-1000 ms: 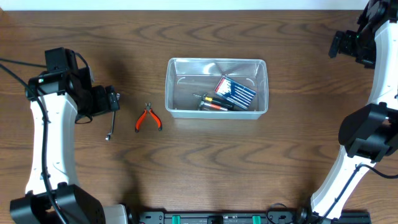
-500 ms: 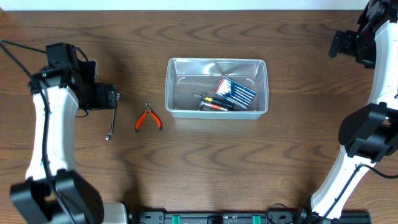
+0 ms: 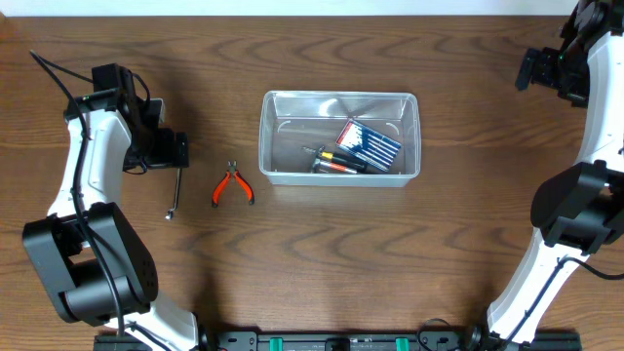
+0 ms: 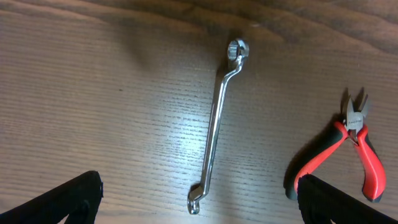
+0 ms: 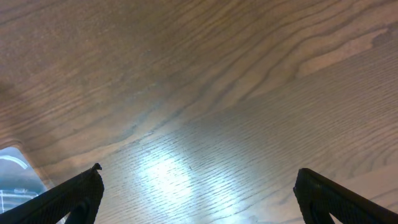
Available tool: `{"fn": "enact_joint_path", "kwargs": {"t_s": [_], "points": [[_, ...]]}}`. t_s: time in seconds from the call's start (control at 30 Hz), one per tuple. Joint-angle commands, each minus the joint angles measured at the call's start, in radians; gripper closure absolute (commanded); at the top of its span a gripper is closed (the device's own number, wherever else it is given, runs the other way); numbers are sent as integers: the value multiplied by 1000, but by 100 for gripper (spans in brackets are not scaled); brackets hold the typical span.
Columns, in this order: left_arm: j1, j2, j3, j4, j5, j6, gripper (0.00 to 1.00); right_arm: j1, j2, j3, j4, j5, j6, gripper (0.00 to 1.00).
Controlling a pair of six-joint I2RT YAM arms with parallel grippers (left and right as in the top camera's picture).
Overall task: Pack container
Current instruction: 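Lower the left gripper and center it over the wrench shaft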
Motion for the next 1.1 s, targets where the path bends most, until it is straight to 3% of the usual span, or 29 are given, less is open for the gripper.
{"fn": "enact_joint_path", "kwargs": {"t_s": [0.0, 1.07], "points": [[5, -9, 19, 3, -7, 13, 2, -12, -5, -1, 0, 8, 10, 1], [5, 139, 19, 22, 3, 43, 2, -11, -5, -1, 0, 8, 10, 1]]}}
